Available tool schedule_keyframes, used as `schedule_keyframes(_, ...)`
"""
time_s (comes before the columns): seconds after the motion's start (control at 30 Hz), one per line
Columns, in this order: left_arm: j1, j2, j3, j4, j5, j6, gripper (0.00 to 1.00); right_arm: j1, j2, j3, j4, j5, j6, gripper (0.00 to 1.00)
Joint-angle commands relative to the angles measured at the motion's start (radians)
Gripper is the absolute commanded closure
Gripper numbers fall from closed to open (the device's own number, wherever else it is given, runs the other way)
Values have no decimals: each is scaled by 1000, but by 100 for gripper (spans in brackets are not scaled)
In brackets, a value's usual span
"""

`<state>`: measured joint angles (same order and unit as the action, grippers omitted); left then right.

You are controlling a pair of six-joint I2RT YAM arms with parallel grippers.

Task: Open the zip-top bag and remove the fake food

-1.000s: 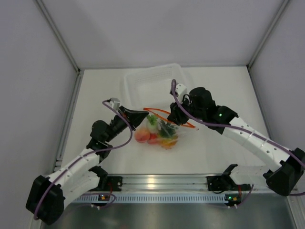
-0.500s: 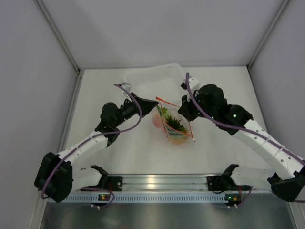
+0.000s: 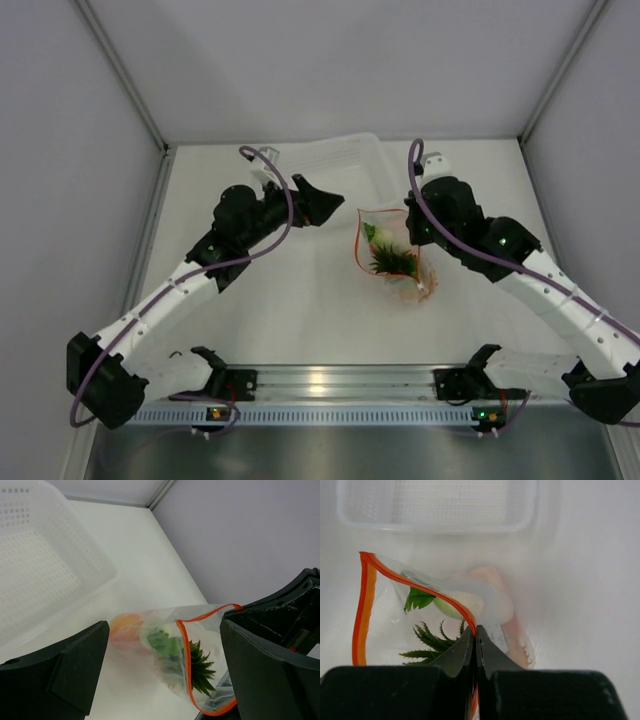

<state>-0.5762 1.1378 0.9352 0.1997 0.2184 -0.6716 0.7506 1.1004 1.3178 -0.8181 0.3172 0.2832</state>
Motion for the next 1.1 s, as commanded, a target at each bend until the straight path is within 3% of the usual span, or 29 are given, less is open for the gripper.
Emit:
schedule_keyframes(0.0,-53,16,83,-270,-139,21,2,16,25,28,17,176,56,100)
schedule_keyframes(0.23,-232,148,114,-306,-131,-37,5,38,49,-2,69,308,89,100)
schedule_keyframes(0.37,-246,213,125,-309,-128,-45,10,44,49,-6,79,315,88,100)
schedule_keyframes(0.4,-246,229,131,-309,-120,-43,16,46,47,-9,80,319,86,100)
schedule_keyframes(0.43,-246,240,137,-309,-111,-39,31,46,47,-11,80,333,83,100)
schedule_keyframes(0.5,-246,276,152,-316,-112,-37,51,47,52,-15,80,353,77,100)
schedule_keyframes(0.53,-248,286,157,-328,-129,-31,74,46,56,-15,73,368,61,100)
schedule_keyframes(0.67,-246,318,183,-416,-286,0,100,46,79,-15,19,419,24,100)
schedule_keyframes(0.73,-241,324,186,-459,-370,12,100,46,88,-15,-9,462,8,100)
schedule_keyframes(1.07,-133,378,42,-467,-416,-43,100,41,118,-9,-225,634,50,100)
